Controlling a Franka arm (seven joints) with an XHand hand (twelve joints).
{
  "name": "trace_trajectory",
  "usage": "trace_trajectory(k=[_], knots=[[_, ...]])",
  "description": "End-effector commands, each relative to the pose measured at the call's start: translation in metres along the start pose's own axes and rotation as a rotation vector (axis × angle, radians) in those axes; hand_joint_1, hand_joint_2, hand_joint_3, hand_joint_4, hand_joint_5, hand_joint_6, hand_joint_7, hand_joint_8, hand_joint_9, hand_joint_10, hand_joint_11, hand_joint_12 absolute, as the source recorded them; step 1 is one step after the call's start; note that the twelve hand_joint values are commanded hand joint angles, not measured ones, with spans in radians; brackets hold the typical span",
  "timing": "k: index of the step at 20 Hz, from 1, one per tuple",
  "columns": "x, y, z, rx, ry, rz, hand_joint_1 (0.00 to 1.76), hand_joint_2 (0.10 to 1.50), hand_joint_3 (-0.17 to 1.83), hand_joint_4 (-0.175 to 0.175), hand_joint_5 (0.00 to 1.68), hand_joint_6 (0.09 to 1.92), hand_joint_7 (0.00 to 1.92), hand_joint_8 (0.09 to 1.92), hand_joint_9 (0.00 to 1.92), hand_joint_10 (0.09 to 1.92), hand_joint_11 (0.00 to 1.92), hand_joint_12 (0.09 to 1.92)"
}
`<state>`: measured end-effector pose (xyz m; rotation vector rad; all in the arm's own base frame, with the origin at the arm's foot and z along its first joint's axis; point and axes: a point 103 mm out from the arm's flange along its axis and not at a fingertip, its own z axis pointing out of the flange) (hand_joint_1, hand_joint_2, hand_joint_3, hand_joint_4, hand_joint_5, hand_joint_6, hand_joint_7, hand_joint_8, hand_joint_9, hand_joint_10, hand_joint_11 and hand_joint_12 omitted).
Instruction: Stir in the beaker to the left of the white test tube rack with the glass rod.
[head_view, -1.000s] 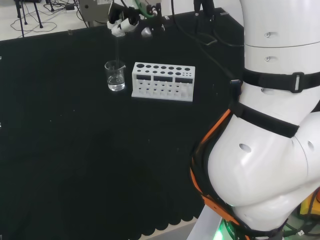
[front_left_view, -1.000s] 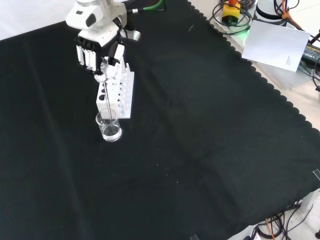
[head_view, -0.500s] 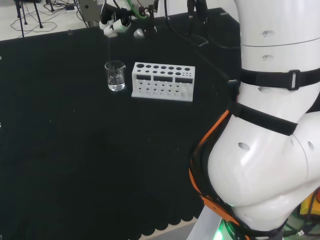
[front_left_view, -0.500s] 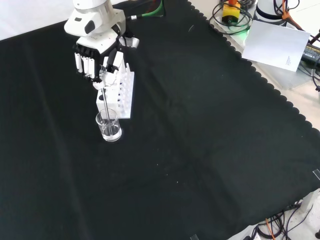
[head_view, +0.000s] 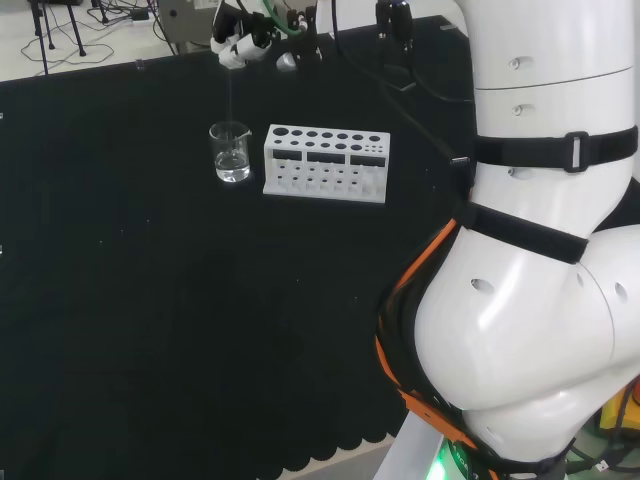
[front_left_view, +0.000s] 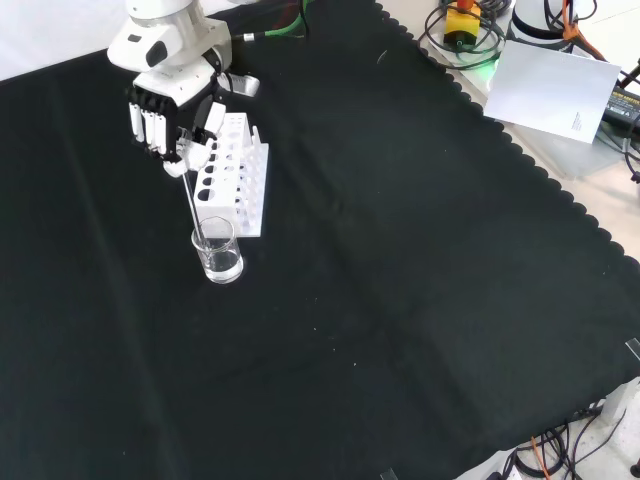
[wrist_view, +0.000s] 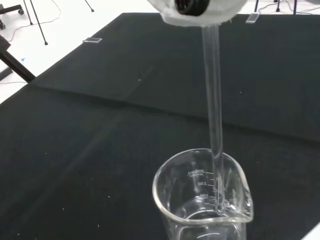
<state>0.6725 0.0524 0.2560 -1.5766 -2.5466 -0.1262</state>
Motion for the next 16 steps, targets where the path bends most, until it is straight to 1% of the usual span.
trace_trajectory(k=[1,4,7,12,16], knots=[[-0.015,-0.029,-0.008,0.001,-0.01,0.041,1.29,1.05,0.0,-0.175,1.17,0.37,1.13,1.08,1.71,0.61,1.21,0.84],[-0.005,-0.033,-0.011,0.005,-0.02,0.048,1.29,1.06,0.0,-0.175,1.17,0.37,1.13,1.08,1.71,0.61,1.21,0.84],[0.008,-0.033,-0.012,0.007,-0.019,0.038,1.29,1.06,0.0,-0.175,1.17,0.37,1.13,1.08,1.71,0.61,1.21,0.84],[0.025,-0.026,-0.006,0.019,-0.007,0.015,1.29,1.06,0.0,-0.175,1.17,0.37,1.13,1.08,1.71,0.61,1.21,0.84],[0.032,-0.018,0.005,0.034,0.018,0.003,1.29,1.06,0.0,-0.175,1.17,0.37,1.13,1.08,1.71,0.61,1.21,0.84]])
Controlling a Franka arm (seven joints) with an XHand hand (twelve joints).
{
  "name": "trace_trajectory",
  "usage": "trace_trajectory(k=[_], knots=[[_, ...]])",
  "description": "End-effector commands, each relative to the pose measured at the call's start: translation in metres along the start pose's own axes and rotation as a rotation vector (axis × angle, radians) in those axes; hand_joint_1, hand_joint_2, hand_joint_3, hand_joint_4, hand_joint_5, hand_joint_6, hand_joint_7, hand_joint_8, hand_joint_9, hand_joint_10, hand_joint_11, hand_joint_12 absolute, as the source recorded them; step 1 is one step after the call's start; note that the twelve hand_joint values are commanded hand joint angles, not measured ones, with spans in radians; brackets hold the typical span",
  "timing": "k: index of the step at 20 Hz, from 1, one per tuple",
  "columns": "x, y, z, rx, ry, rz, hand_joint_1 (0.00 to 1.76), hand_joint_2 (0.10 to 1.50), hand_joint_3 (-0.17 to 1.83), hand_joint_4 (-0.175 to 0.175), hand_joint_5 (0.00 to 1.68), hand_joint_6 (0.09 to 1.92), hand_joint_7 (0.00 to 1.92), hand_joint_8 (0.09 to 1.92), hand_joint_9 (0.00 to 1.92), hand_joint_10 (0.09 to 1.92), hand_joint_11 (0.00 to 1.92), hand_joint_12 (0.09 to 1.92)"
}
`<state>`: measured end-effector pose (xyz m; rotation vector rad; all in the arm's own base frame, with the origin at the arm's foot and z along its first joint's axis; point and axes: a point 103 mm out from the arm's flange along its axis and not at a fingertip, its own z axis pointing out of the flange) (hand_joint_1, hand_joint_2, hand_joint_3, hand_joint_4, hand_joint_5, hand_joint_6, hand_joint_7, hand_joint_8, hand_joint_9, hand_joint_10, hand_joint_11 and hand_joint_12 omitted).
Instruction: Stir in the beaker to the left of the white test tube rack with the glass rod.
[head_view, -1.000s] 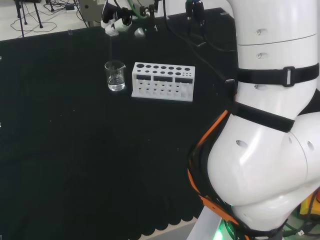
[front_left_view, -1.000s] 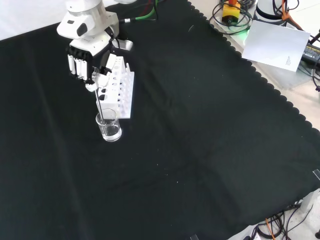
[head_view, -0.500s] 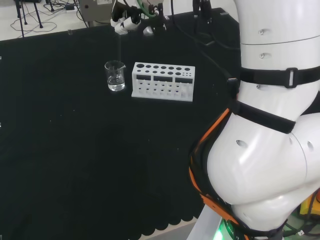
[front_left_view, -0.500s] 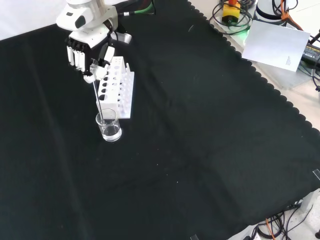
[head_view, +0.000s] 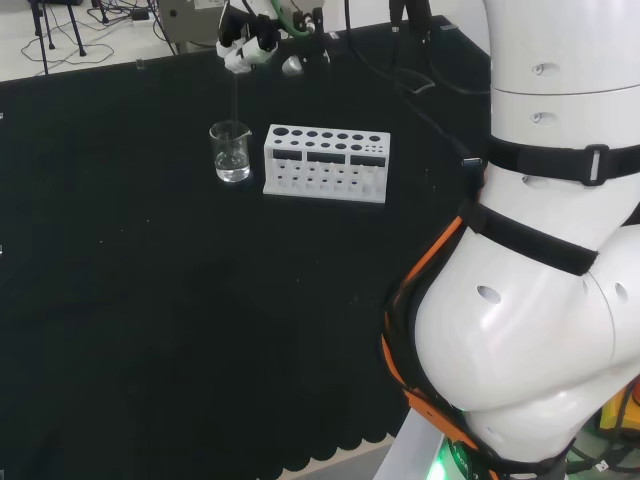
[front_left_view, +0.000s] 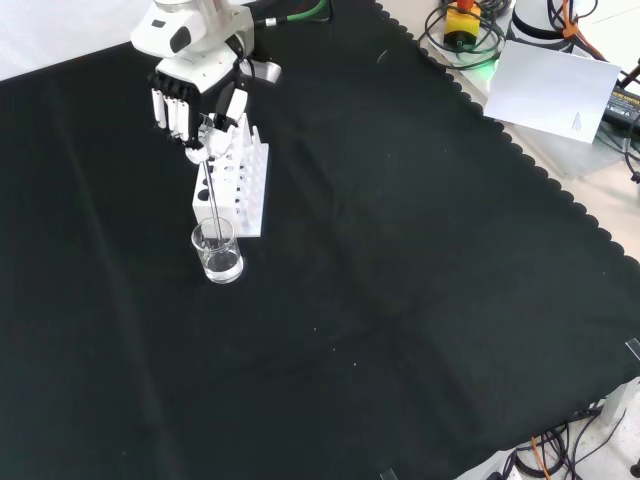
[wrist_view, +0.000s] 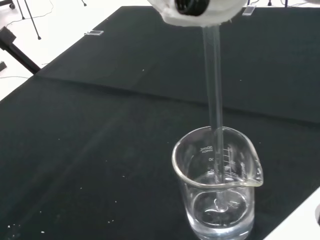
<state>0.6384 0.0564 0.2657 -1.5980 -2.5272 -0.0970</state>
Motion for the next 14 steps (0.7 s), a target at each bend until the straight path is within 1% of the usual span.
trace_trajectory(k=[1,4,6,10,14], knots=[[0.013,0.013,0.013,0.019,0.026,-0.021,1.29,1.06,0.0,-0.175,1.17,0.37,1.13,1.08,1.71,0.61,1.21,0.84],[0.01,0.02,0.018,0.022,0.033,-0.03,1.29,1.06,0.0,-0.175,1.17,0.37,1.13,1.08,1.71,0.61,1.21,0.84],[0.003,0.023,0.018,0.02,0.028,-0.029,1.29,1.06,0.0,-0.175,1.17,0.37,1.13,1.08,1.71,0.61,1.21,0.84],[-0.013,0.022,0.01,0.005,0.026,-0.009,1.29,1.06,0.0,-0.175,1.17,0.37,1.13,1.08,1.71,0.61,1.21,0.84],[-0.025,0.011,0.0,-0.017,0.027,0.014,1.29,1.06,0.0,-0.175,1.17,0.37,1.13,1.09,1.71,0.61,1.21,0.84]])
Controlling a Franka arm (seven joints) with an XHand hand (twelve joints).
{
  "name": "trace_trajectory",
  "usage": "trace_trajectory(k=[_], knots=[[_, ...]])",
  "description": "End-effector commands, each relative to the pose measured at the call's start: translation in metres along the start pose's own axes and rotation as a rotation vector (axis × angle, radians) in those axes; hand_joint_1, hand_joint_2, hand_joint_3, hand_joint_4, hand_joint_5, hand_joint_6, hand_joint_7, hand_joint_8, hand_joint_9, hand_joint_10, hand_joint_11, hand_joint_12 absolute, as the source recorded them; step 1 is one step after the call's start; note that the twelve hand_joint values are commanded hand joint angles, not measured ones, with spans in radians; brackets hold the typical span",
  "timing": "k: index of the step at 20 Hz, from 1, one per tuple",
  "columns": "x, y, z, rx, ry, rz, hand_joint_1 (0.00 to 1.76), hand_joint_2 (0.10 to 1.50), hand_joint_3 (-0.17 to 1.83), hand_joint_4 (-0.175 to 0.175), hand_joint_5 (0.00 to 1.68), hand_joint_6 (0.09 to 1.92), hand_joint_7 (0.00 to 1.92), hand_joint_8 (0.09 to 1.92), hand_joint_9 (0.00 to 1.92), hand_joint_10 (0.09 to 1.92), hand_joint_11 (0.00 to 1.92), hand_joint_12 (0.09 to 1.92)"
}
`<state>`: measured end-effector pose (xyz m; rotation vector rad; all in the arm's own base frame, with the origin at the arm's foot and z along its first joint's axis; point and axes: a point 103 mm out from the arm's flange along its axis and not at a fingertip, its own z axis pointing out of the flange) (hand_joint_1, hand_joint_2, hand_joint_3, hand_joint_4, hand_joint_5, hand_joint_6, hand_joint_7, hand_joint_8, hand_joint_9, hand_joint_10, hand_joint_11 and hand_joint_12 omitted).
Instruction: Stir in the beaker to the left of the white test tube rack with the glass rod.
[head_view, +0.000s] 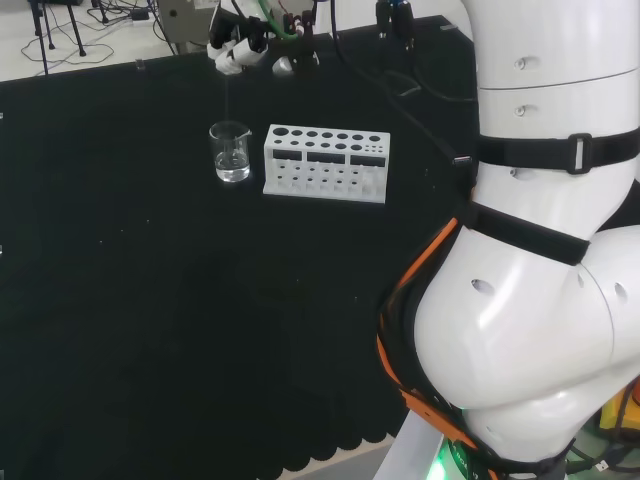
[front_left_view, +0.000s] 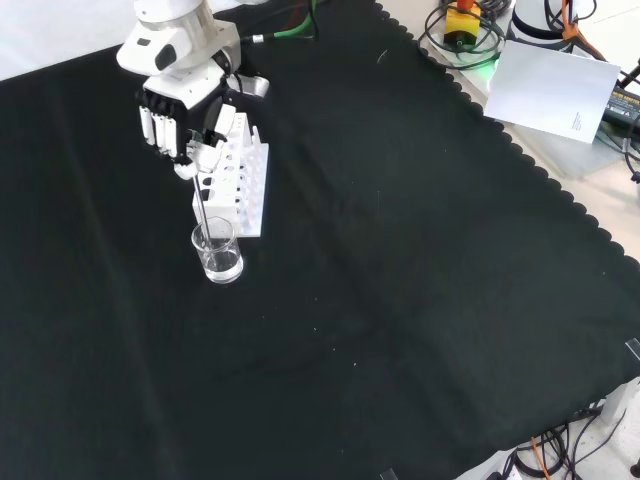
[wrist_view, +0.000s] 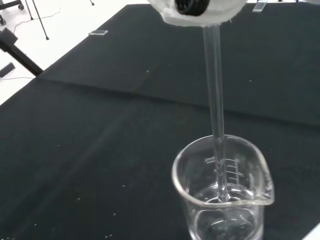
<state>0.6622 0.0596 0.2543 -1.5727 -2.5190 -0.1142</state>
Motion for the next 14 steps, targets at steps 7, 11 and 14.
trace_trajectory(k=[7,11,14], knots=[[-0.021,-0.034,-0.019,-0.031,0.01,0.072,1.29,1.06,0.0,-0.175,1.17,0.37,1.13,1.09,1.71,0.61,1.21,0.84],[-0.002,-0.031,-0.015,-0.018,0.027,0.051,1.29,1.06,0.0,-0.175,1.17,0.37,1.13,1.09,1.71,0.61,1.21,0.84],[0.011,-0.024,-0.01,-0.007,0.026,0.03,1.29,1.06,0.0,-0.175,1.17,0.37,1.13,1.09,1.71,0.61,1.21,0.84]])
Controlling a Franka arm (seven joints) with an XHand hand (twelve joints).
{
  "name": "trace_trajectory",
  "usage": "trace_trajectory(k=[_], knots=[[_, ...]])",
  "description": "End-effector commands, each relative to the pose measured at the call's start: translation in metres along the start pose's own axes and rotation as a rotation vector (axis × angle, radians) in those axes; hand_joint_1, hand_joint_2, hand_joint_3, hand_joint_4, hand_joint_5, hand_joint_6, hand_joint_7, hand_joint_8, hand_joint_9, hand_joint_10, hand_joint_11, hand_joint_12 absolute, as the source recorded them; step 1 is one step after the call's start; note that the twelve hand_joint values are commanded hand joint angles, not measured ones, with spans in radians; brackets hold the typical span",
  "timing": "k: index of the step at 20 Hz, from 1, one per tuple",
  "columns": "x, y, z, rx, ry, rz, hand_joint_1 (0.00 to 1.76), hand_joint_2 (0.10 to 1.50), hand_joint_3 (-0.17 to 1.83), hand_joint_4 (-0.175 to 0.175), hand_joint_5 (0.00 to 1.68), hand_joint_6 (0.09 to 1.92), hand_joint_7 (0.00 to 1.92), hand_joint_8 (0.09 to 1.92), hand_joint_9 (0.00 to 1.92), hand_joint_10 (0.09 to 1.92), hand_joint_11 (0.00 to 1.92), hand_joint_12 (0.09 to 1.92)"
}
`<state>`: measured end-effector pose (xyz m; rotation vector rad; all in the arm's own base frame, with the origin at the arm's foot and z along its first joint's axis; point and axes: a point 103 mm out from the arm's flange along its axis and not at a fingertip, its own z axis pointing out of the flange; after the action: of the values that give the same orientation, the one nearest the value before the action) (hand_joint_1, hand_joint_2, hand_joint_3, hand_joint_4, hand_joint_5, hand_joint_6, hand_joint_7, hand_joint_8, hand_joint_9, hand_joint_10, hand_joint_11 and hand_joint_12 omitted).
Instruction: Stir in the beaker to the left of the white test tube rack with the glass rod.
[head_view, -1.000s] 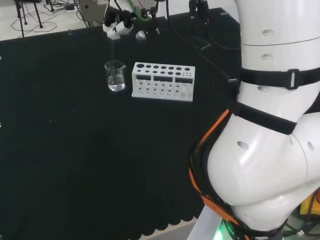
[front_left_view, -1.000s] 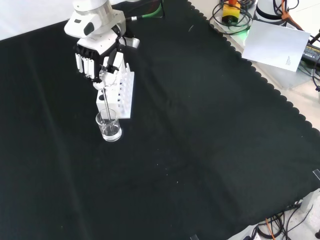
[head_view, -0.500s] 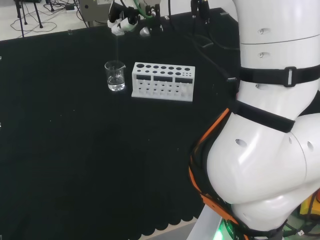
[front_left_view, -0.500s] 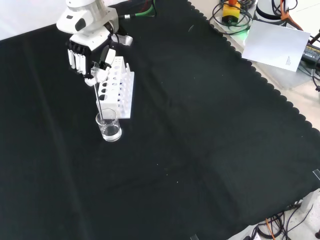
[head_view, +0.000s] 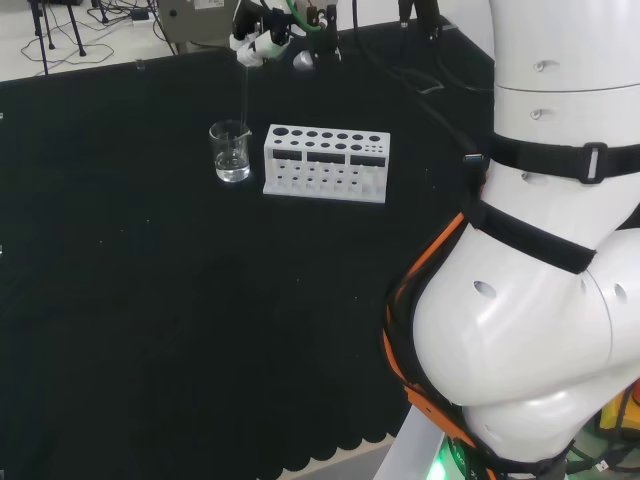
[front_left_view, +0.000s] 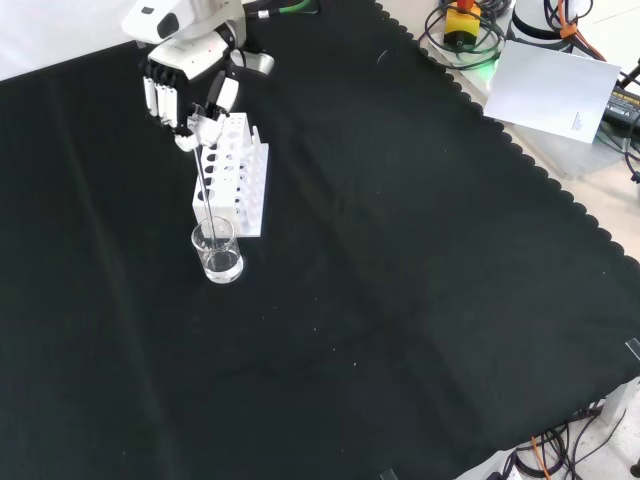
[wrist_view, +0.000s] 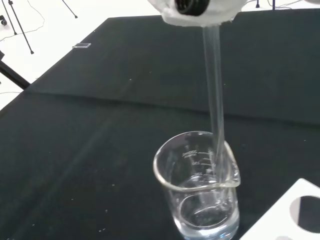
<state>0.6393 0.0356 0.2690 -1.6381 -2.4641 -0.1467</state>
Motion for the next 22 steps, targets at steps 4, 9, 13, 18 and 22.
trace_trajectory(k=[4,9,13,18,22], knots=[[0.033,0.017,0.014,0.029,0.003,-0.049,1.29,1.06,0.0,-0.175,1.17,0.37,1.13,1.09,1.71,0.62,1.21,0.84],[0.032,0.029,0.023,0.043,0.009,-0.063,1.29,1.06,0.0,-0.175,1.17,0.37,1.12,1.09,1.71,0.62,1.2,0.84],[0.016,0.032,0.021,0.036,0.012,-0.055,1.29,1.06,0.0,-0.175,1.17,0.37,1.12,1.09,1.71,0.62,1.2,0.84],[-0.01,0.022,0.014,0.017,0.0,-0.022,1.29,1.06,0.0,-0.175,1.16,0.38,1.12,1.09,1.71,0.62,1.2,0.84],[-0.004,0.006,0.007,0.019,-0.007,-0.008,1.29,1.06,0.0,-0.175,1.16,0.38,1.12,1.09,1.71,0.62,1.2,0.84]])
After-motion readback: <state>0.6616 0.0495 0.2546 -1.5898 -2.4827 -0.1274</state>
